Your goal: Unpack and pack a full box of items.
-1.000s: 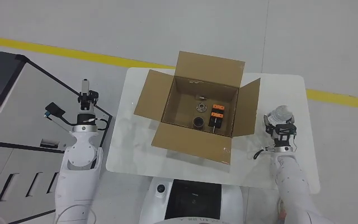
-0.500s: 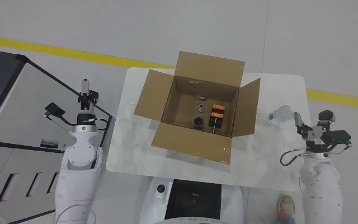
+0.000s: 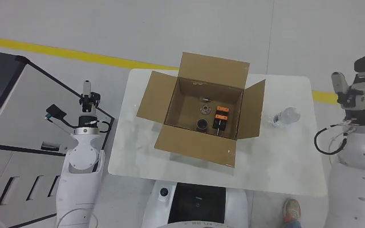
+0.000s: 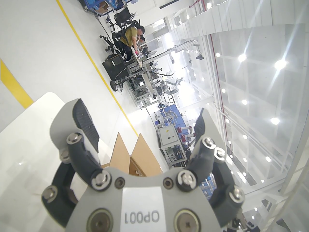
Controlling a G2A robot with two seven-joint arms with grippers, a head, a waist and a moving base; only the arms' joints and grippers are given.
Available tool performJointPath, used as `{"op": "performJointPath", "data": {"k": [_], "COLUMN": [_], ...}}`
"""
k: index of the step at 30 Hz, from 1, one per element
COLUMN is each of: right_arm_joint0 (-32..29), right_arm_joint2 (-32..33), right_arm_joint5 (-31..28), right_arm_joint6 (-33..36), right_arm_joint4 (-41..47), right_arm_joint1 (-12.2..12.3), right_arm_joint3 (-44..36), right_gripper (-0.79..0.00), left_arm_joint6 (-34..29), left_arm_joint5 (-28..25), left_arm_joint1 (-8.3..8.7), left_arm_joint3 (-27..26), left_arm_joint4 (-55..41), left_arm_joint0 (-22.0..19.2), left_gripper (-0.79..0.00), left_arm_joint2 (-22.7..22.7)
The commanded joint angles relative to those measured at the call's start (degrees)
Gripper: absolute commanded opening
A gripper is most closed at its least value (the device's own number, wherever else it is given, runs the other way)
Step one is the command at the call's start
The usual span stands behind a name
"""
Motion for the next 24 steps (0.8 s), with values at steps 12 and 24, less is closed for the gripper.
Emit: {"op": "performJointPath", "data": {"k": [12,24], "right_arm_joint0": [23.22,13.98], "right_arm_joint2": [-26.26,-30.27], "right_arm_joint5": [13.28,5.19], "right_arm_joint6": [19.5,33.51], "right_arm_joint4": [10.93,-7.5], "right_arm_joint1": [-1.21,0.87], "right_arm_joint3": [2.99,9.76], "right_gripper": [0.0,0.0], "left_arm_joint6": [0.0,0.0], "left_arm_joint5": [0.0,0.0], "left_arm_joint1": [0.0,0.0], "left_arm_joint3": [0.0,0.0], "left_arm_joint4": [0.0,0.0], "left_arm_joint0": [0.0,0.0], "left_gripper": [0.0,0.0], "left_arm_joint2": [0.0,0.0]}}
